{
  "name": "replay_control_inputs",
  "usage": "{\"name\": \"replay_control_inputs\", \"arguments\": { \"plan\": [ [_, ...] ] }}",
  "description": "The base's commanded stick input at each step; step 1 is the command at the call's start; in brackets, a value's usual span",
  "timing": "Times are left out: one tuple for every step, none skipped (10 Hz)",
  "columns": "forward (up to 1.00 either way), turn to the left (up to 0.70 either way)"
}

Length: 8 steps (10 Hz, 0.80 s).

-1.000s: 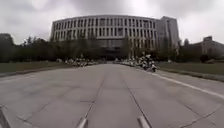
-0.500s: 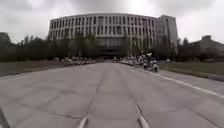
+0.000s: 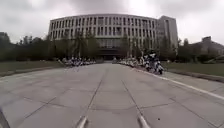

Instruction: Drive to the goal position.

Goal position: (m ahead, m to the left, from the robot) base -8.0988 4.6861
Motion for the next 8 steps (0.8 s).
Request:
{"name": "replay_control_inputs", "arguments": {
  "plan": [
    [1.0, -0.02],
    [1.0, -0.02],
    [1.0, -0.02],
    [1.0, -0.02],
    [1.0, -0.02],
    [1.0, -0.02],
    [1.0, -0.02],
    [0.48, 0.12]
  ]
}}
